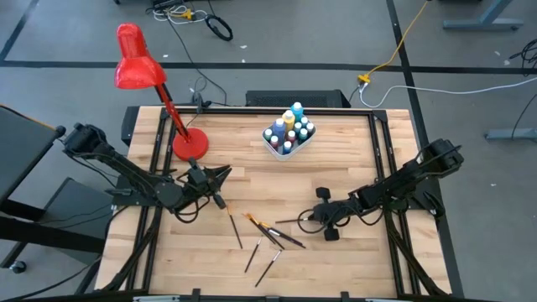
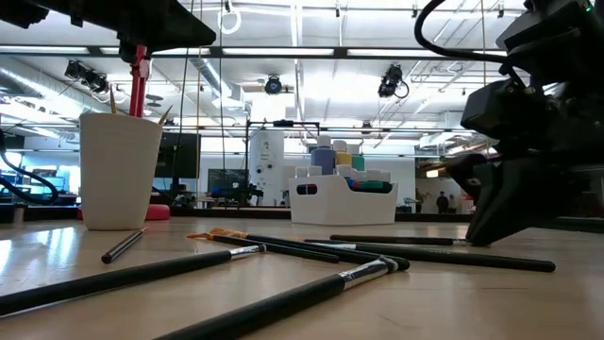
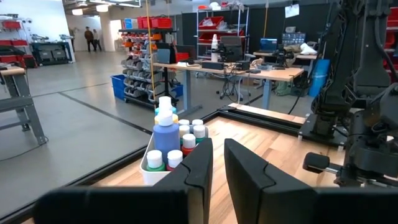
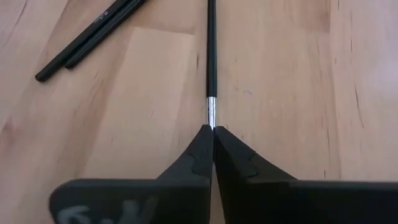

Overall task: Pick & Place Paint Supplies
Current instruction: Put the silver paint brush into the white cup

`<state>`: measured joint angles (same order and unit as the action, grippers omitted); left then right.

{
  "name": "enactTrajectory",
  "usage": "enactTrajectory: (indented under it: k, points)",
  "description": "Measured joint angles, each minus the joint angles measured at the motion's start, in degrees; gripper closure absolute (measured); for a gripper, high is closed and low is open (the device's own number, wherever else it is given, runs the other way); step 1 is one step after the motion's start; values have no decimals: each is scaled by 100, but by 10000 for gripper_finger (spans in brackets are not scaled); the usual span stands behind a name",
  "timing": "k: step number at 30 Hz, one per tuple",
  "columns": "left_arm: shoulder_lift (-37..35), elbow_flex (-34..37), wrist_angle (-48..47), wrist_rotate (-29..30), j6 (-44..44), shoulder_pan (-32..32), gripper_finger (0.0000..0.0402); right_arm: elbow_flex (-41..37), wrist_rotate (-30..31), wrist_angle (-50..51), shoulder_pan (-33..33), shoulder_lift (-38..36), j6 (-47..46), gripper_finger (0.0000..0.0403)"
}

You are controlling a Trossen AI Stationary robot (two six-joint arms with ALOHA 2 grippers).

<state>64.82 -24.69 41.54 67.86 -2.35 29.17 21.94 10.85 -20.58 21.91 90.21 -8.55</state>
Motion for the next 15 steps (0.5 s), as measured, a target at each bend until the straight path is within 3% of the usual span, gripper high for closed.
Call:
enactTrajectory:
  k: [5, 8, 12, 15]
  points:
    - [0, 0, 29, -41, -106, 0, 351, -13, -10, -42, -4, -121, 198, 398]
    - [0, 0, 47, -409, -148, 0, 351, -1, 2, 123, -9, -320, 333, 400]
    - [0, 0, 307, -1369, -11, -106, 351, 463, 221, 529, -9, -579, 1070, 402]
    - [1, -65, 356, -2392, 199, -320, 351, 1057, 617, 1491, -11, -585, 1747, 402]
